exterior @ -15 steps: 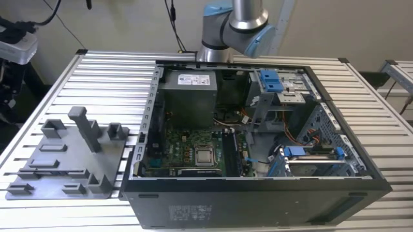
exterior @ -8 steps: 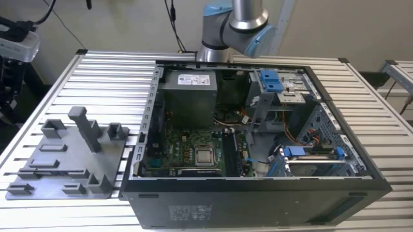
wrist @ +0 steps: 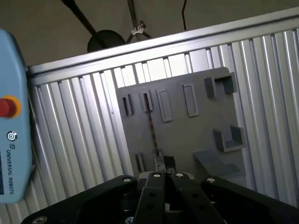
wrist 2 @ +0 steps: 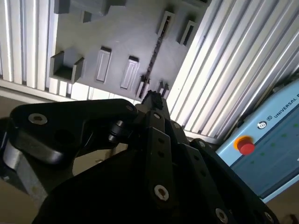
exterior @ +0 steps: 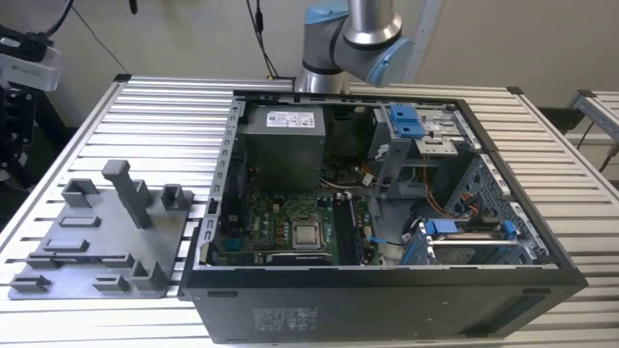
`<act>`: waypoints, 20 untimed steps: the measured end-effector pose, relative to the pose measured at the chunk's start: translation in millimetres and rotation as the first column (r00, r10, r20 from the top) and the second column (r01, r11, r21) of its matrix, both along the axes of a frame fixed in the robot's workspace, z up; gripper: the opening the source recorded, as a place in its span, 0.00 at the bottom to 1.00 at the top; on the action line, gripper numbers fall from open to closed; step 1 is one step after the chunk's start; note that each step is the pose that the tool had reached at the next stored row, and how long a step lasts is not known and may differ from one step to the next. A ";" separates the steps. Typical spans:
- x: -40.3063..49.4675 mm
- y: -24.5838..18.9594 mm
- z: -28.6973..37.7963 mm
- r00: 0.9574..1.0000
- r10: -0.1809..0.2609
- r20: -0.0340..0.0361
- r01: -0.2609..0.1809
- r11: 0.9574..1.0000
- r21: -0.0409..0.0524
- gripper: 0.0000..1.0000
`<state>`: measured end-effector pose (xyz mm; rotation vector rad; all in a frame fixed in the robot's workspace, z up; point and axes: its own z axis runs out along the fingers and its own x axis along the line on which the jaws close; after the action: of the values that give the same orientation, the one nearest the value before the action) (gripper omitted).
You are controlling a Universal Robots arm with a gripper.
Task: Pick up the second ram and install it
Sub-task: 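Pick up the second ram and move it above second insertion slot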
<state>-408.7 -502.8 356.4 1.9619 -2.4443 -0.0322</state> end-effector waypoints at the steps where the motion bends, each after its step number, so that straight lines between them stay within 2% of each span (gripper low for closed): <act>1: -0.4 0.0 -0.6 1.000 0.013 0.000 -0.013 1.000 0.000 0.11; 7: -2.5 0.0 -5.1 0.998 0.059 0.004 -0.059 0.998 0.000 0.11; 14: -2.6 0.0 -5.6 0.998 0.060 0.005 -0.060 0.998 0.000 0.11; 16: -2.6 0.0 -5.6 0.998 0.060 0.005 -0.060 0.998 0.001 0.18; 17: -2.6 0.0 -5.6 0.998 0.060 0.005 -0.060 0.998 0.001 0.18; 18: -2.6 0.0 -5.6 0.998 0.061 0.005 -0.061 0.998 0.001 0.24; 19: -2.6 0.0 -5.6 0.998 0.061 0.005 -0.061 0.998 0.001 0.24; 20: -2.6 0.0 -5.6 0.998 0.061 0.005 -0.061 0.998 0.001 0.30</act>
<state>-411.3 -502.7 350.8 2.0376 -2.3866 -0.0291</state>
